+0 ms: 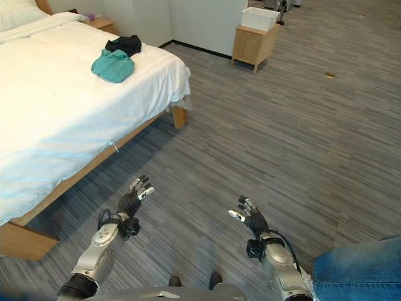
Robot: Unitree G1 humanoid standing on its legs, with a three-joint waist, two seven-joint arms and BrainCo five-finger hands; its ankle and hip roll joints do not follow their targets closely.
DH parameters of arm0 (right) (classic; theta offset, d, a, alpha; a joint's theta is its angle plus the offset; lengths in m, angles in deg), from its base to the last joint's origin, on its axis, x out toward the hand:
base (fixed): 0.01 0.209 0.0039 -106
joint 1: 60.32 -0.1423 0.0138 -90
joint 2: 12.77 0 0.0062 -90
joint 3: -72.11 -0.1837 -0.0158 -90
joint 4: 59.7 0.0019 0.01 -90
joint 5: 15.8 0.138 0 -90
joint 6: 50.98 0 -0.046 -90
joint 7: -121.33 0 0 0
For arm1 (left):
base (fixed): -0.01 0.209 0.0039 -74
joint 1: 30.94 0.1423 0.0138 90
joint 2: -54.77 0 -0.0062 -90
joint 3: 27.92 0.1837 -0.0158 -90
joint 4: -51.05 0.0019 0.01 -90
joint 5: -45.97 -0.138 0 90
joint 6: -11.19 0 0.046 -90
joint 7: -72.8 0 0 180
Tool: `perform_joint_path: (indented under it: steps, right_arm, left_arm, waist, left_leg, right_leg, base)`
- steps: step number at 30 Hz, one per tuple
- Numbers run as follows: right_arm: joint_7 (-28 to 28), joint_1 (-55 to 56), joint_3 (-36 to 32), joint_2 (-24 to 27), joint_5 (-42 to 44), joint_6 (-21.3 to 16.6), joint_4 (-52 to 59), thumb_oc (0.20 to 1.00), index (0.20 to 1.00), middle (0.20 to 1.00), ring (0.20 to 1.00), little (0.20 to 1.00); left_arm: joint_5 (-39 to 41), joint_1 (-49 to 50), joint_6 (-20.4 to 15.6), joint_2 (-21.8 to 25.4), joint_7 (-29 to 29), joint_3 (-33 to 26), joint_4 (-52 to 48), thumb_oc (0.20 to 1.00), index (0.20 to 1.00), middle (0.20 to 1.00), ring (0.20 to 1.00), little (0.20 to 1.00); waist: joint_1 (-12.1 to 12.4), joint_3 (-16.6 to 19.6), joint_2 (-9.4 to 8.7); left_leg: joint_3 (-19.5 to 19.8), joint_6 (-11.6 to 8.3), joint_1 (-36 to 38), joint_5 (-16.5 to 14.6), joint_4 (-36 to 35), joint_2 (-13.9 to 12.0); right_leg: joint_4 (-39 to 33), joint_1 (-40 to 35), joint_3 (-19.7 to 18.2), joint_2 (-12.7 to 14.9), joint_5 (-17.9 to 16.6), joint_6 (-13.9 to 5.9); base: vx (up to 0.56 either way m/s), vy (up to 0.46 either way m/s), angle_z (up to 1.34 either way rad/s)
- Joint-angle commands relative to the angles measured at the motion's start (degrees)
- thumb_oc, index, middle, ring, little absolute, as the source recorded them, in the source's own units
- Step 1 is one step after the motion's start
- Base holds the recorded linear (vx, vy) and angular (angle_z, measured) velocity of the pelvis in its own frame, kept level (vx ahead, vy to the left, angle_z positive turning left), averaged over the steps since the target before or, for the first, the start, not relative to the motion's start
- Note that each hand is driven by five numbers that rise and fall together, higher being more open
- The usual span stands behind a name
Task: Pick up bed clothes into laundry basket.
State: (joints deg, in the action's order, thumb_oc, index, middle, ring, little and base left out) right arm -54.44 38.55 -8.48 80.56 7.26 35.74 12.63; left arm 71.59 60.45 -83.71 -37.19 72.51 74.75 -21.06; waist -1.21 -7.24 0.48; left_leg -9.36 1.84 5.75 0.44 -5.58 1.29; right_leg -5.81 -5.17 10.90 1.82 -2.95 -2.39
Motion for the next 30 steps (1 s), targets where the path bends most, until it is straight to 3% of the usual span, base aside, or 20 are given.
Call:
perform_joint_path:
  steps: [1, 7, 8, 10, 11, 13, 15, 17, 18, 21, 22, 23, 24, 25, 27, 28, 29, 30]
  right_arm:
    - [-0.6, -3.7, -1.3, -1.0, -0.3, -4.2, 4.5, 1.000, 1.000, 1.000, 1.000, 1.000]
    - [-0.5, -5.3, -1.0, -0.8, 0.6, -4.6, 5.8, 1.000, 1.000, 1.000, 1.000, 1.000]
    - [-0.6, -6.3, -0.6, -0.5, 0.6, -4.8, 7.2, 1.000, 1.000, 1.000, 1.000, 1.000]
    - [-0.7, -7.1, -0.1, -0.3, 0.1, -4.9, 8.7, 1.000, 1.000, 1.000, 1.000, 1.000]
    - [-0.6, -7.2, 0.0, -0.3, 0.0, -4.8, 9.5, 1.000, 1.000, 1.000, 1.000, 1.000]
    - [-0.8, -7.0, -0.3, -0.4, -0.3, -5.1, 10.7, 1.000, 1.000, 1.000, 1.000, 1.000]
    - [-0.7, -6.2, -1.0, -0.9, -0.2, -4.8, 10.6, 1.000, 1.000, 1.000, 1.000, 1.000]
    - [-0.8, -4.8, -2.1, -1.2, 1.3, -4.7, 10.4, 1.000, 1.000, 1.000, 1.000, 1.000]
    - [-0.8, -4.3, -2.3, -1.3, 1.9, -4.7, 10.5, 1.000, 1.000, 1.000, 1.000, 1.000]
    - [-0.5, -3.6, -2.6, -1.0, 2.0, -4.1, 10.9, 1.000, 1.000, 1.000, 1.000, 1.000]
    - [0.3, -3.2, -3.3, -0.8, 2.8, -3.6, 11.8, 1.000, 1.000, 1.000, 1.000, 1.000]
    - [0.3, -3.1, -3.3, -0.8, 2.8, -3.6, 11.8, 1.000, 1.000, 1.000, 1.000, 1.000]
    - [0.6, -3.6, -3.3, -0.1, 3.2, -3.8, 11.5, 1.000, 1.000, 1.000, 1.000, 1.000]
    - [1.1, -4.6, -2.2, 1.4, 2.6, -3.5, 10.6, 1.000, 1.000, 1.000, 1.000, 1.000]
    - [1.1, -4.7, -2.2, 1.4, 2.6, -3.5, 10.6, 1.000, 1.000, 1.000, 1.000, 1.000]
    - [1.2, -5.1, -1.7, 3.0, 4.2, -3.4, 10.7, 1.000, 1.000, 1.000, 1.000, 1.000]
    - [1.3, -5.1, -1.7, 3.0, 4.2, -3.4, 10.7, 1.000, 1.000, 1.000, 1.000, 1.000]
    - [1.1, -4.8, -1.9, 4.1, 4.9, -3.2, 10.8, 1.000, 1.000, 1.000, 1.000, 1.000]
  left_arm:
    - [-4.8, -6.0, -4.9, 3.5, -1.2, -0.3, 0.9, 1.000, 1.000, 1.000, 1.000, 1.000]
    - [-4.9, -7.3, -5.3, 4.0, -2.0, -0.9, 0.6, 1.000, 1.000, 1.000, 1.000, 1.000]
    - [-4.7, -7.7, -5.3, 4.2, -2.4, -1.1, 0.2, 1.000, 1.000, 1.000, 1.000, 1.000]
    - [-4.6, -7.9, -5.2, 4.2, -2.6, -1.2, 0.4, 1.000, 1.000, 1.000, 1.000, 1.000]
    - [-4.4, -7.7, -5.1, 4.2, -2.8, -1.4, 0.2, 1.000, 1.000, 1.000, 1.000, 1.000]
    - [-4.6, -7.4, -5.0, 4.2, -3.0, -1.5, 0.3, 1.000, 1.000, 1.000, 1.000, 1.000]
    - [-5.0, -7.4, -4.8, 4.6, -3.0, -1.9, 0.4, 1.000, 1.000, 1.000, 1.000, 1.000]
    - [-4.3, -7.4, -5.0, 4.8, -3.0, -2.2, 0.5, 1.000, 1.000, 1.000, 1.000, 1.000]
    - [-4.0, -7.5, -5.1, 4.8, -2.9, -2.5, 0.8, 1.000, 1.000, 1.000, 1.000, 1.000]
    - [-5.0, -7.7, -4.7, 5.2, -3.0, -3.2, 1.2, 1.000, 1.000, 1.000, 1.000, 1.000]
    - [-5.4, -7.1, -4.7, 5.5, -2.6, -3.7, 0.0, 1.000, 1.000, 1.000, 1.000, 1.000]
    - [-5.4, -7.1, -4.6, 5.5, -2.6, -3.7, -0.1, 1.000, 1.000, 1.000, 1.000, 1.000]
    - [-5.8, -6.9, -4.8, 5.4, -3.0, -4.5, -0.3, 1.000, 1.000, 1.000, 1.000, 1.000]
    - [-5.4, -6.7, -4.6, 5.3, -3.3, -5.5, -0.4, 1.000, 1.000, 1.000, 1.000, 1.000]
    - [-5.4, -6.7, -4.6, 5.3, -3.3, -5.5, -0.4, 1.000, 1.000, 1.000, 1.000, 1.000]
    - [-1.8, -6.1, -4.1, 4.8, -3.7, -7.9, -0.7, 1.000, 1.000, 1.000, 1.000, 1.000]
    - [-1.8, -6.1, -4.1, 4.8, -3.7, -7.9, -0.8, 1.000, 1.000, 1.000, 1.000, 1.000]
    - [-2.2, -6.6, -3.4, 5.5, -3.2, -7.8, -1.4, 1.000, 1.000, 1.000, 1.000, 1.000]
  waist:
    - [0.9, -0.2, -3.27]
    - [1.1, -1.0, -3.22]
    - [1.5, -2.0, -2.95]
    - [1.4, -3.6, -2.74]
    - [1.0, -4.9, -2.24]
    - [0.2, -6.2, -1.05]
    - [-0.9, -6.6, -1.10]
    - [-1.9, -6.6, -1.64]
    - [-2.6, -6.7, -1.98]
    - [-3.6, -5.8, -2.20]
    - [-3.6, -4.8, -2.28]
    - [-3.8, -4.8, -2.14]
    - [-3.4, -4.2, -1.94]
    - [-3.5, -3.7, -1.34]
    - [-3.8, -3.5, -1.47]
    - [-3.3, -3.9, -3.08]
    - [-3.5, -3.7, -3.13]
    - [-1.5, -5.9, -5.34]
  left_leg:
    - [0.9, -4.41, 0.6, -2.3, 0.6, -2.0]
    - [-0.4, -3.71, -0.1, -2.7, 0.6, -1.8]
    - [-0.9, -2.83, -0.4, -3.1, 0.6, -1.8]
    - [-1.7, -1.98, -0.2, -3.3, 0.6, -1.7]
    - [-2.1, -1.60, 0.5, -3.3, 0.6, -2.2]
    - [-1.7, -1.78, 1.8, -3.7, 0.7, -3.3]
    - [-1.0, -2.86, 3.7, -4.7, 0.6, -3.7]
    - [0.6, -5.11, 5.7, -5.8, 0.6, -4.6]
    - [1.2, -6.36, 7.0, -6.5, 0.6, -5.5]
    - [1.4, -9.27, 10.7, -7.4, 0.6, -9.3]
    - [1.6, -10.65, 12.1, -6.2, 0.6, -11.2]
    - [1.7, -10.72, 12.2, -6.3, 0.6, -11.3]
    - [3.0, -11.58, 11.7, -2.2, 4.2, -14.2]
    - [4.7, -12.30, 9.6, 6.7, 13.0, -17.9]
    - [5.0, -12.31, 9.2, 6.9, 13.0, -17.8]
    - [3.4, -10.64, 2.3, 14.1, 30.0, -21.5]
    - [3.7, -10.66, 1.9, 14.2, 30.1, -21.4]
    - [4.9, -8.19, -5.4, 12.4, 44.0, -19.7]
  right_leg:
    - [2.5, -1.3, -2.6, 7.5, 1.6, -8.33]
    - [5.7, 1.7, -3.6, 8.1, 1.7, -9.14]
    - [13.5, 6.6, -4.6, 8.6, 1.3, -9.97]
    - [24.5, 12.9, -5.9, 9.3, -3.8, -12.42]
    - [30.9, 15.7, -6.1, 8.9, -6.7, -12.61]
    - [35.3, 20.0, -6.2, 9.1, -7.3, -12.61]
    - [30.2, 22.1, -5.8, 11.6, -6.4, -11.88]
    - [19.3, 22.1, -5.9, 14.1, -6.8, -11.72]
    - [13.1, 22.4, -5.8, 15.0, -7.8, -12.14]
    - [5.2, 22.4, -1.1, 14.9, -12.3, -12.61]
    - [6.0, 22.0, 0.9, 14.7, -11.8, -12.61]
    - [6.0, 21.8, 1.1, 14.6, -11.7, -12.61]
    - [8.8, 21.5, 1.8, 13.6, -10.3, -12.14]
    - [12.4, 21.0, 2.9, 10.9, -6.5, -8.94]
    - [12.3, 21.2, 3.1, 11.1, -6.6, -8.90]
    - [12.3, 17.3, 4.4, 8.4, -3.3, -4.55]
    - [12.2, 17.4, 4.6, 8.5, -3.4, -4.49]
    - [11.1, 13.2, 4.1, 5.9, 0.2, -1.30]
  base:
    - [0.02, 0.032, -0.07]
    - [-0.01, 0.039, -0.12]
    - [-0.06, 0.087, -0.27]
    - [-0.02, 0.087, -0.34]
    - [0.07, 0.054, -0.29]
    - [0.19, 0.023, -0.08]
    - [0.34, -0.104, 0.05]
    - [0.41, -0.252, 0.12]
    - [0.41, -0.279, 0.27]
    - [0.45, -0.375, 0.31]
    - [0.38, -0.355, 0.16]
    - [0.46, -0.432, 0.18]
    - [0.45, -0.509, 0.45]
    - [0.44, -0.511, 0.52]
    - [0.26, -0.393, 0.32]
    - [0.30, -0.489, -0.01]
    - [0.52, -0.902, -0.11]
    - [0.47, -0.636, -0.12]
